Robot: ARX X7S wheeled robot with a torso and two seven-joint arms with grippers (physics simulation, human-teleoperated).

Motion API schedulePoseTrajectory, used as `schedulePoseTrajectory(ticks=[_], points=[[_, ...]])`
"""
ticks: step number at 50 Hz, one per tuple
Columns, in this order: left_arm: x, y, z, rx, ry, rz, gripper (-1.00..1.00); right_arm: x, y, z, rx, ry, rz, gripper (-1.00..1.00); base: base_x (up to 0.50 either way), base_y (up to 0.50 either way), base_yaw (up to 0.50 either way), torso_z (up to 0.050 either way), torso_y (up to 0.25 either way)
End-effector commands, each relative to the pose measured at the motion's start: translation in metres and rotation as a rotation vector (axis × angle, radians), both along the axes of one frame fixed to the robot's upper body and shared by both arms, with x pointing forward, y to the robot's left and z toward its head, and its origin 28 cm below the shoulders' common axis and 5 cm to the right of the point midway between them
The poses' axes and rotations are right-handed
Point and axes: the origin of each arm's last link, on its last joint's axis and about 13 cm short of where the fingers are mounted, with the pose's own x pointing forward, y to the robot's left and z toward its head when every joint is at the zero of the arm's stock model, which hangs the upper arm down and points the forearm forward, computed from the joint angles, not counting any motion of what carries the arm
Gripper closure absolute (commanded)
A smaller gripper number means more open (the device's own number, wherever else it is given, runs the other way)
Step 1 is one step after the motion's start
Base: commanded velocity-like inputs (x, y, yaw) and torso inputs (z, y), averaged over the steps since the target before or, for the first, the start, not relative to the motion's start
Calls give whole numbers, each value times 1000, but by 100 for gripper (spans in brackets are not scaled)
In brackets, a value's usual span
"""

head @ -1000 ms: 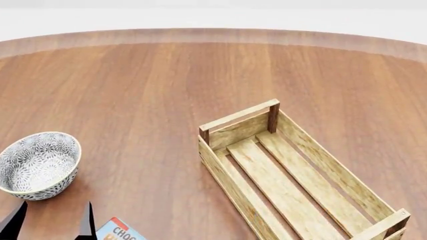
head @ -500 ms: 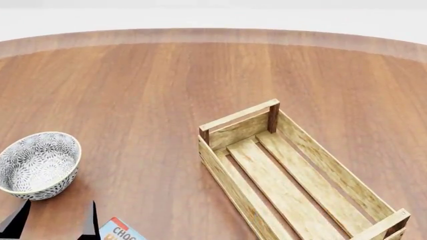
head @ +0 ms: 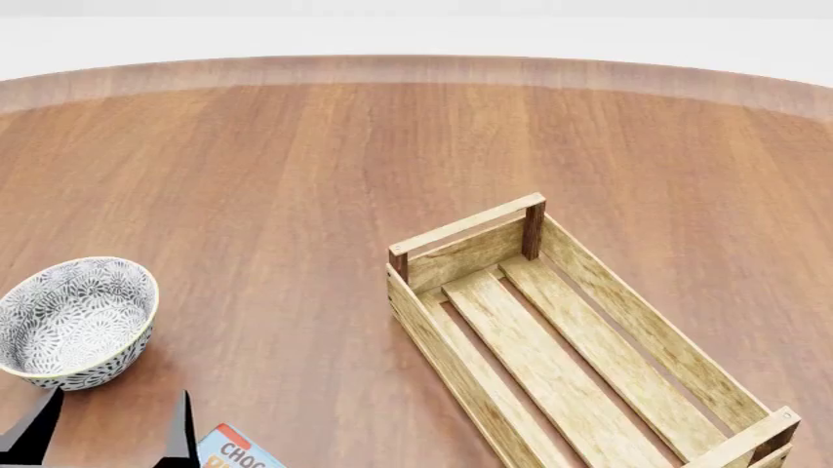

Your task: Pick up the chocolate pudding and put it in the tray.

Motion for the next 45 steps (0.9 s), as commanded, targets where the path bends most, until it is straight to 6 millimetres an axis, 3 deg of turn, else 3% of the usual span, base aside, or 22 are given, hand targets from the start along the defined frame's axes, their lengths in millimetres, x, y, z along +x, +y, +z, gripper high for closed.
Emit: schedulePoseTrajectory(ticks=[1,45], points=[[0,-1,1,2,-1,-4,-100,2,4,-5,-1,15,8,-100,0,0,0,0,0],[-1,-1,1,-2,-2,-3,-100,22,15,-21,-7,55,24,-100,0,0,0,0,0]])
